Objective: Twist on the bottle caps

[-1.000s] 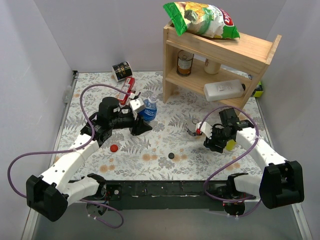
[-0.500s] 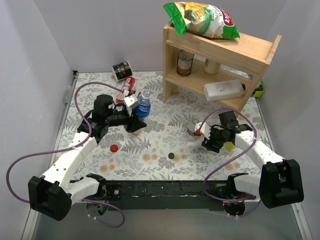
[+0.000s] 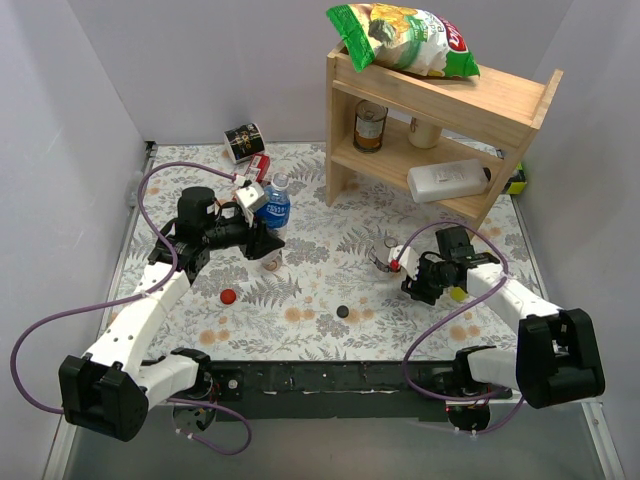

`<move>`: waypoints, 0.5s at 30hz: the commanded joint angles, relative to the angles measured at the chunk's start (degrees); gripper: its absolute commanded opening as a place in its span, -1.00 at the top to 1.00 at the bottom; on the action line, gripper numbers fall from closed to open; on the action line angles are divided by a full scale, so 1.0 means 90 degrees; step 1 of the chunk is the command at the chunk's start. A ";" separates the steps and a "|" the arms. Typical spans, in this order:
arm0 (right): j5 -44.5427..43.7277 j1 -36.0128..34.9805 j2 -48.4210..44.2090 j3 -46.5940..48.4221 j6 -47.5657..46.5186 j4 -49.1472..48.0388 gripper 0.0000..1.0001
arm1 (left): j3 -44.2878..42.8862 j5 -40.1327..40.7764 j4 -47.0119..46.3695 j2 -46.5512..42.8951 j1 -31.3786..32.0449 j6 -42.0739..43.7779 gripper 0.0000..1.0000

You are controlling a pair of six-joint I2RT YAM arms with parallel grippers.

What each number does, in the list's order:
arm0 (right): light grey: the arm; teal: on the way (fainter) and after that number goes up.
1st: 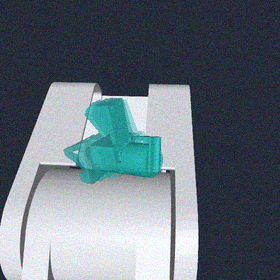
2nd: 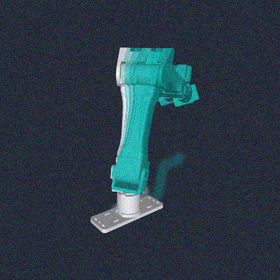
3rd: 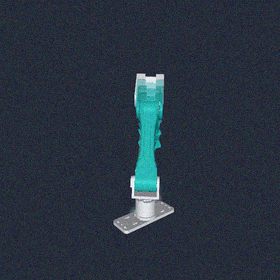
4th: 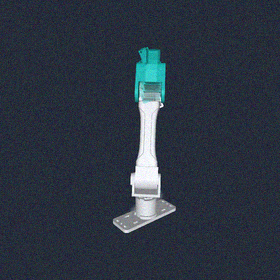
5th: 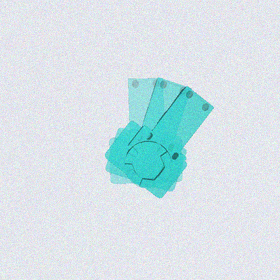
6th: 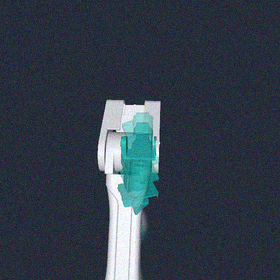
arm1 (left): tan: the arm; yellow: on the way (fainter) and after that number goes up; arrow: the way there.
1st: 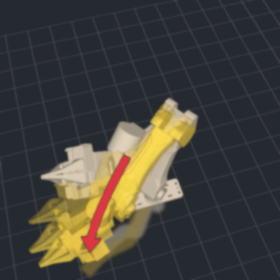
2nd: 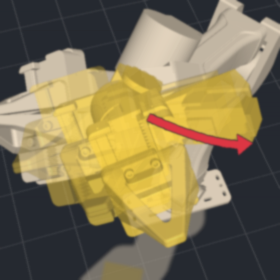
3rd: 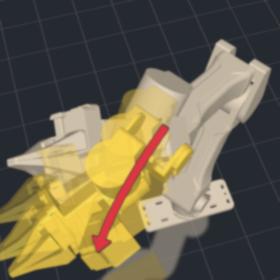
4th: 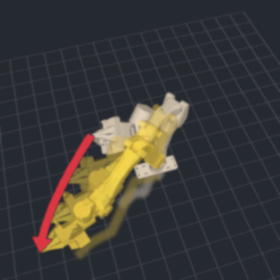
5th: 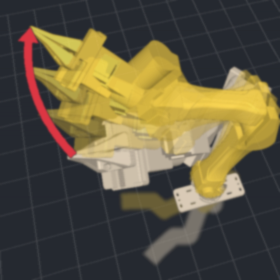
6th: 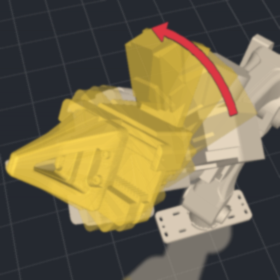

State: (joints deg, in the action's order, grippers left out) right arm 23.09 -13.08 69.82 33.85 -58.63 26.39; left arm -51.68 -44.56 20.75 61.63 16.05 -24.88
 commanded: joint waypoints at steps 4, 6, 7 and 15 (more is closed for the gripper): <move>0.0149 0.0018 0.0201 -0.0049 0.0138 -0.0345 -0.11 | -0.0215 -0.0245 -0.0050 -0.0001 -0.0114 0.0040 1.00; 0.0130 0.0018 0.0191 -0.0098 0.0099 -0.0383 -0.11 | -0.0205 -0.0245 -0.0050 0.0028 -0.0124 0.0040 1.00; 0.0120 0.0018 0.0182 -0.0176 0.0079 -0.0403 -0.11 | -0.0186 -0.0245 -0.0079 0.0037 -0.0133 0.0040 1.00; 0.0032 0.0018 -0.0013 -0.0197 0.0079 -0.0375 0.10 | -0.0127 -0.0303 -0.0128 0.0096 -0.0133 0.0050 0.99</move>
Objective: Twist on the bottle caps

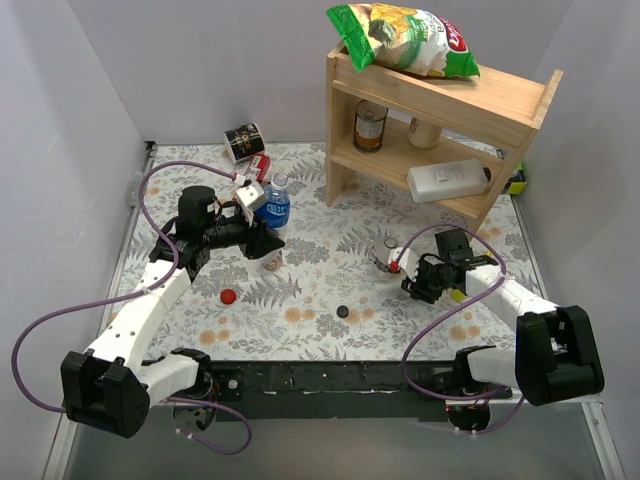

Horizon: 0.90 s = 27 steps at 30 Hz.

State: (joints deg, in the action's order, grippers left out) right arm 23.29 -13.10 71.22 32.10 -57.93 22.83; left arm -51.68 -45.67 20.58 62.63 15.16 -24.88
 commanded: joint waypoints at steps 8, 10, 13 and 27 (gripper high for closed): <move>0.0945 0.0001 -0.2021 0.1363 0.0381 0.2783 0.24 | 0.0478 -0.0648 -0.0099 -0.0162 0.0356 0.0898 1.00; 0.1161 -0.0028 -0.2355 0.2163 0.0567 0.3526 0.25 | 0.0692 -0.0580 -0.0060 -0.0201 0.0696 0.1346 1.00; 0.1474 -0.0204 -0.2231 0.3341 0.1064 0.3792 0.24 | 0.0966 -0.0492 -0.0050 -0.0201 0.1117 0.1757 1.00; 0.1172 -0.3338 0.0055 0.6092 0.2150 0.2767 0.37 | 0.1202 -0.0209 -0.0021 0.0092 0.1929 0.2695 1.00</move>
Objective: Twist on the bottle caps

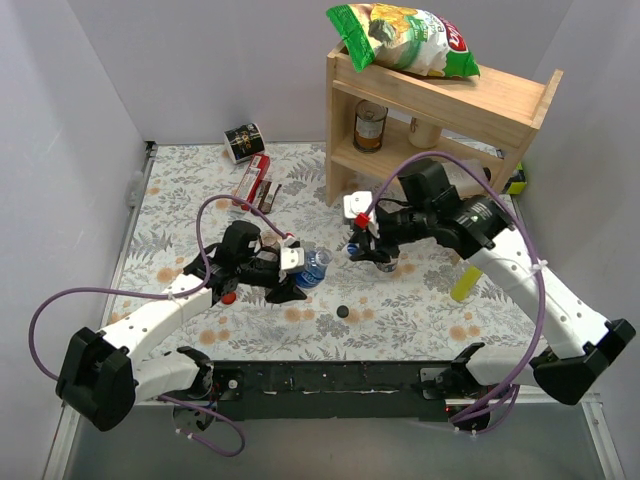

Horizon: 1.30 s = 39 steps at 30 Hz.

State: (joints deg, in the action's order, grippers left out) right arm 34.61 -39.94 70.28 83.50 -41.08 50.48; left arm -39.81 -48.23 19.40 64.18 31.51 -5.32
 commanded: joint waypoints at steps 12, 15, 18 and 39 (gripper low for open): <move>-0.0310 -0.1216 0.0160 0.0331 -0.0045 -0.0531 0.35 | -0.0156 0.0183 0.0325 -0.0139 0.0200 0.0562 1.00; -0.0505 -0.1216 0.0160 0.0341 -0.0006 -0.0579 0.38 | -0.0157 0.0231 0.0335 -0.0168 0.0200 0.0552 1.00; -0.0847 -0.1197 0.0111 0.0253 0.0004 -0.0580 0.39 | -0.0147 0.0251 0.0413 -0.0295 0.0200 0.0542 1.00; -0.0125 -0.1363 0.0433 0.0682 -0.0679 -0.0033 0.33 | -0.0049 0.0280 0.0442 -0.0354 0.0210 0.0562 1.00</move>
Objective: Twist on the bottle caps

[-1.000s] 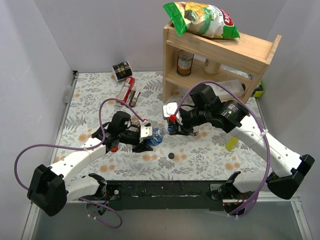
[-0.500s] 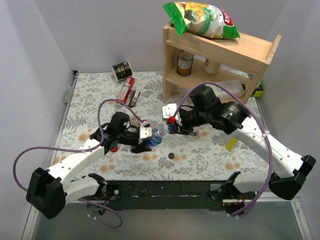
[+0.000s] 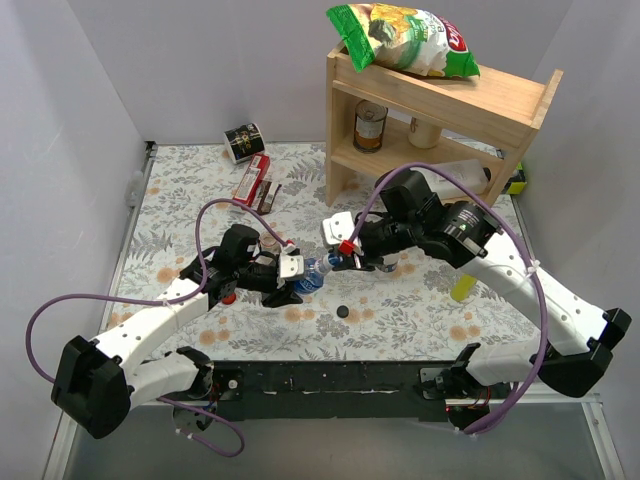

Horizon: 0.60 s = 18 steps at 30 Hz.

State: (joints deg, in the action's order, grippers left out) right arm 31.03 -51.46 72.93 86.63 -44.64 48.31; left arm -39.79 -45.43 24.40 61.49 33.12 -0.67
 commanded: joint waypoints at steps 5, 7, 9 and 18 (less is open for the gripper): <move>0.0322 -0.0122 0.0227 0.0297 -0.0381 0.0208 0.32 | 0.0036 -0.0079 -0.0270 -0.0114 0.0030 0.0045 1.00; 0.0322 -0.0141 0.0276 0.0277 -0.0372 0.0208 0.32 | 0.0027 -0.0099 -0.0357 -0.0133 0.0030 0.0035 1.00; 0.0342 -0.0161 0.0286 0.0238 -0.0391 0.0208 0.31 | 0.0036 -0.0089 -0.0416 -0.0134 0.0030 -0.0013 1.00; 0.0352 -0.0180 0.0422 0.0150 -0.0080 0.0130 0.32 | 0.0124 0.0086 -0.0992 -0.0192 0.0030 -0.0287 1.00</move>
State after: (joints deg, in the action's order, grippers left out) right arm 32.75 -52.38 75.40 87.39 -48.12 49.41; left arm -38.65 -44.77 21.41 61.47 33.15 -1.37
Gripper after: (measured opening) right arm 0.410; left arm 0.331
